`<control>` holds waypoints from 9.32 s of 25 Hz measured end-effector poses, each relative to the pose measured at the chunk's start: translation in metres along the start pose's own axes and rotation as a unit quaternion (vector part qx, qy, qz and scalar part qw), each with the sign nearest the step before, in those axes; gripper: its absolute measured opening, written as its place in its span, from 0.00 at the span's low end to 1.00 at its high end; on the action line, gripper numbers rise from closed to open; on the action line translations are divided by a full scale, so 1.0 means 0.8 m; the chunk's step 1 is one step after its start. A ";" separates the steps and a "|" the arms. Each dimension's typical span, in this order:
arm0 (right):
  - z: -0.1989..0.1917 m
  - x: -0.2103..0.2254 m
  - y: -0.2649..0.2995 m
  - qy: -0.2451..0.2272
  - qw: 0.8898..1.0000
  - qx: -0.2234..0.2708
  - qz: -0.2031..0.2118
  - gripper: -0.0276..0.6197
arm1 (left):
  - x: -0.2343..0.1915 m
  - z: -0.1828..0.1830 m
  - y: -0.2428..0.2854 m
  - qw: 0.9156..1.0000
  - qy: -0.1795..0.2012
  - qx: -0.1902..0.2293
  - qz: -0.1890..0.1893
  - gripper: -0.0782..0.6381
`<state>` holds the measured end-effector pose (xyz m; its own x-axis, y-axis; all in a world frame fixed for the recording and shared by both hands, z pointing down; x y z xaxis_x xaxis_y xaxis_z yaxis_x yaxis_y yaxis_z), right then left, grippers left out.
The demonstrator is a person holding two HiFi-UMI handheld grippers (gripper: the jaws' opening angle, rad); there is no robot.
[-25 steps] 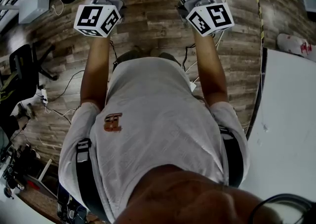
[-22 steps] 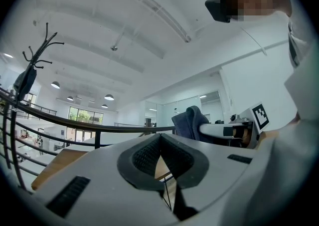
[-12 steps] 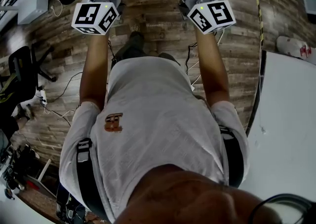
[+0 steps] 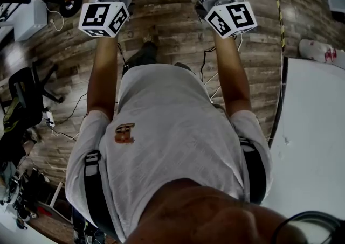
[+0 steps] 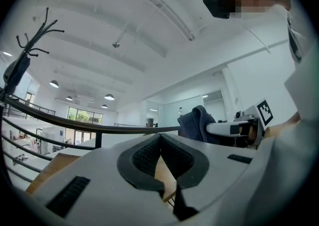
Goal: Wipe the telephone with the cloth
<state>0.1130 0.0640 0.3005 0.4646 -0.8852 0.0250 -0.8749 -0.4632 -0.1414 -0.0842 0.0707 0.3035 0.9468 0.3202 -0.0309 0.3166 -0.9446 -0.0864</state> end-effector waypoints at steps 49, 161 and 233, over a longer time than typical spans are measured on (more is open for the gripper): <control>-0.162 0.365 0.320 0.137 0.968 -0.211 0.010 0.15 | -0.204 -0.226 0.387 0.941 -0.045 -0.336 0.020 0.27; -0.285 0.325 0.216 0.238 0.905 -0.330 -0.124 0.15 | -0.196 -0.270 0.386 0.924 -0.113 -0.365 0.011 0.31; 0.003 0.272 0.228 -0.019 0.999 0.020 0.020 0.15 | -0.135 0.003 0.337 0.998 -0.016 0.011 -0.058 0.13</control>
<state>0.0552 -0.2132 0.2781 0.4356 -0.9000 -0.0180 -0.8865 -0.4254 -0.1818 -0.1011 -0.2184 0.2815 0.9013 0.4303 -0.0503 0.4230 -0.8992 -0.1123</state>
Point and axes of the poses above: the fingertips, and each gripper's own axes: y forward along the fingers, x to its right, z out of its top, the point moved 6 cm from there along -y, backward along the fingers, and after that the axes turned 13 degrees about z, right-handed, at the moved point
